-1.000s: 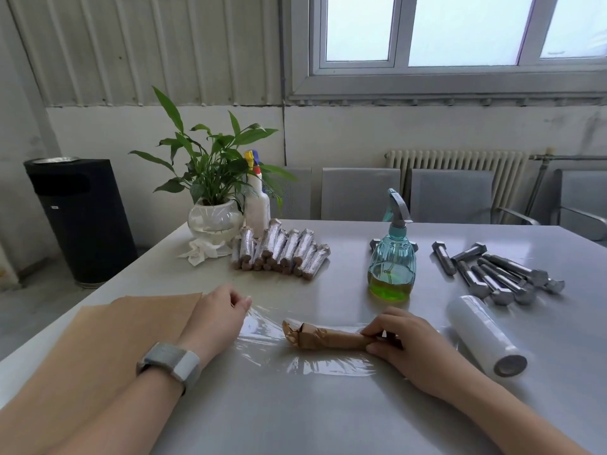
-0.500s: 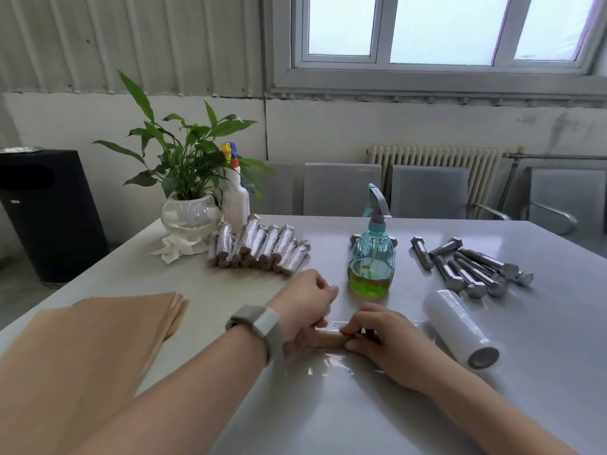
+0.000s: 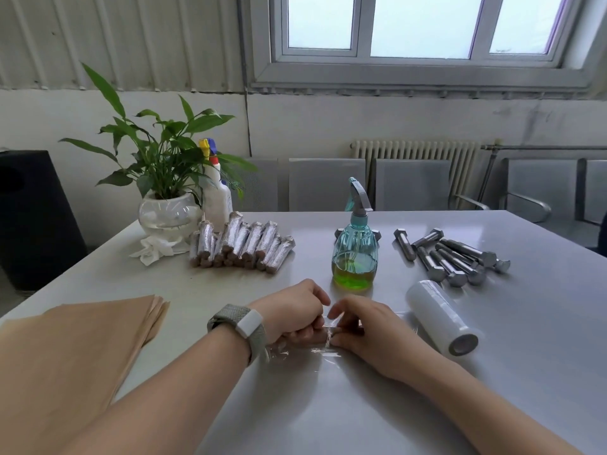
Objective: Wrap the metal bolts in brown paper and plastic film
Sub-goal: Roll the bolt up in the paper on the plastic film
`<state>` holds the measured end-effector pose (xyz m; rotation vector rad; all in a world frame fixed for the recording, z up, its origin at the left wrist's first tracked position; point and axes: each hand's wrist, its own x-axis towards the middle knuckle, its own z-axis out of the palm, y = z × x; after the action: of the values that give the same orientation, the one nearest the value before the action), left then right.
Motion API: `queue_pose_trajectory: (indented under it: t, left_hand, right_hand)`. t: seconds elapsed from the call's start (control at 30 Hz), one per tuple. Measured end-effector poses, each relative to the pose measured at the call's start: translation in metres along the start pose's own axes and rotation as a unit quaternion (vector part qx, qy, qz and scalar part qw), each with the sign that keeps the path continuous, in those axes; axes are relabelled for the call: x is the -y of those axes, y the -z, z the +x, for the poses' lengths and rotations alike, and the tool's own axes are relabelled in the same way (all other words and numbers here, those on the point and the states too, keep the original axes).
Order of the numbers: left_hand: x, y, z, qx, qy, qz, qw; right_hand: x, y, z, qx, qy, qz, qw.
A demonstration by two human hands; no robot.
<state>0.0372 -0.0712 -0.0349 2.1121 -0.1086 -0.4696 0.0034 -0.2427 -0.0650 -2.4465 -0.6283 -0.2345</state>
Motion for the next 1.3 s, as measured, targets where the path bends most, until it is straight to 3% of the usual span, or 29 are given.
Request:
queue_pose_trajectory:
  t: [0.23,0.67,0.9,0.97,1.03,1.1,1.3]
  left_hand:
    - [-0.006,0.0,-0.006,0.017,-0.002,-0.007,1.0]
    - [-0.01,-0.004,-0.008,-0.022,0.006,-0.001,1.0]
    - [0.009,0.005,-0.026,-0.076,-0.103,-0.035,0.991]
    - [0.018,0.012,-0.036,-0.154,-0.171,0.063,0.971]
    - [0.024,0.017,-0.044,-0.215,-0.208,0.263,0.917]
    - [0.027,0.017,-0.047,-0.224,-0.231,0.368,0.873]
    - [0.032,0.007,-0.042,-0.222,-0.248,0.357,0.873]
  right_hand:
    - [-0.001,0.002,-0.001,-0.005,0.046,-0.01,0.999]
    - [-0.004,-0.003,-0.003,-0.031,0.072,-0.087,0.993]
    - [-0.003,0.0,-0.004,-0.035,0.072,-0.058,0.995]
    - [-0.002,0.0,-0.003,-0.028,0.073,-0.05,0.996]
    - [-0.001,0.001,-0.002,-0.026,0.072,-0.04,0.996]
    - [-0.001,0.001,-0.002,-0.028,0.071,-0.042,0.996]
    - [0.0,0.002,-0.002,-0.026,0.055,-0.039,0.997]
